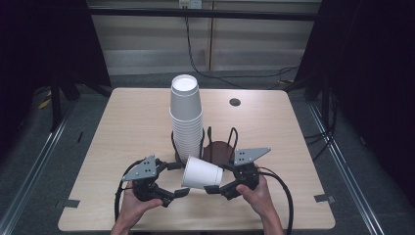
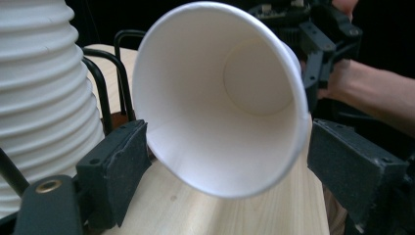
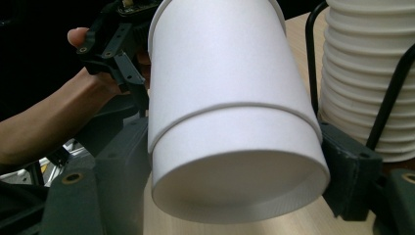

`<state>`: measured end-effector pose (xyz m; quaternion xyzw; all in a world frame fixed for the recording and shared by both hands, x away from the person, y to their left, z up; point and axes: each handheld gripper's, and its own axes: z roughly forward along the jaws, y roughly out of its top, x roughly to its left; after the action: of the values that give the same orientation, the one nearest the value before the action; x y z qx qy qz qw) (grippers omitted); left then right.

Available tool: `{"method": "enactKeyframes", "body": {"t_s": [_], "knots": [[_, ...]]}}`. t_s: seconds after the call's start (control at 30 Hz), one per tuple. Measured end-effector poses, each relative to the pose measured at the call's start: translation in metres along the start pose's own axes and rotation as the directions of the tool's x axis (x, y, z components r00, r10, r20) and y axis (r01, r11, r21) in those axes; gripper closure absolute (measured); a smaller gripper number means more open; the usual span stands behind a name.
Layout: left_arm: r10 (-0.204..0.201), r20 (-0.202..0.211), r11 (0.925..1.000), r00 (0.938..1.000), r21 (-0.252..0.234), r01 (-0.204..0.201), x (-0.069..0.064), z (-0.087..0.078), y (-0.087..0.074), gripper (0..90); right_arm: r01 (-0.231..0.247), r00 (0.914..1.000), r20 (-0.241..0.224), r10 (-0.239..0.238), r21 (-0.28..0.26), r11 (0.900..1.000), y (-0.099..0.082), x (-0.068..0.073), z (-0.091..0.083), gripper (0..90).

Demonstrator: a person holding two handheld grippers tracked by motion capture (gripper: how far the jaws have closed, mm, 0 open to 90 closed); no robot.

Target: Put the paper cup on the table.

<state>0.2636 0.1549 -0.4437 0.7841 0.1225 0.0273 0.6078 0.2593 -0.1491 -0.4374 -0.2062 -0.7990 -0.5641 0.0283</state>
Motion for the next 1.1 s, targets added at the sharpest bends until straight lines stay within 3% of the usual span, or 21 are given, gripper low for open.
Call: {"method": "enactKeyframes", "body": {"t_s": [0.07, 0.2, 0.63, 1.1], "knots": [[-0.003, -0.011, 1.0000, 0.9999, -0.002, 0.003, 0.002, -0.001, 0.001, 15.5, 0.004, 1.0000, -0.005, -0.004, 0.002, 1.0000, 0.000, 0.001, 0.001, 22.9], [-0.015, 0.008, 0.9995, 0.9999, -0.026, 0.015, 0.005, -0.003, 0.001, 15.3, 0.009, 0.9999, -0.007, -0.009, 0.011, 0.9999, -0.001, 0.002, 0.004, 22.9], [0.000, 0.025, 0.9997, 0.9997, 0.026, -0.001, 0.008, 0.014, 0.008, 0.0, 0.032, 0.9993, -0.019, -0.031, 0.026, 0.9992, 0.001, 0.004, 0.004, 22.9], [-0.001, 0.096, 0.9996, 0.9954, 0.029, -0.002, 0.005, 0.024, 0.007, 2.5, 0.048, 0.9984, -0.031, -0.047, 0.048, 0.9977, 0.001, 0.008, 0.006, 22.9]]}}
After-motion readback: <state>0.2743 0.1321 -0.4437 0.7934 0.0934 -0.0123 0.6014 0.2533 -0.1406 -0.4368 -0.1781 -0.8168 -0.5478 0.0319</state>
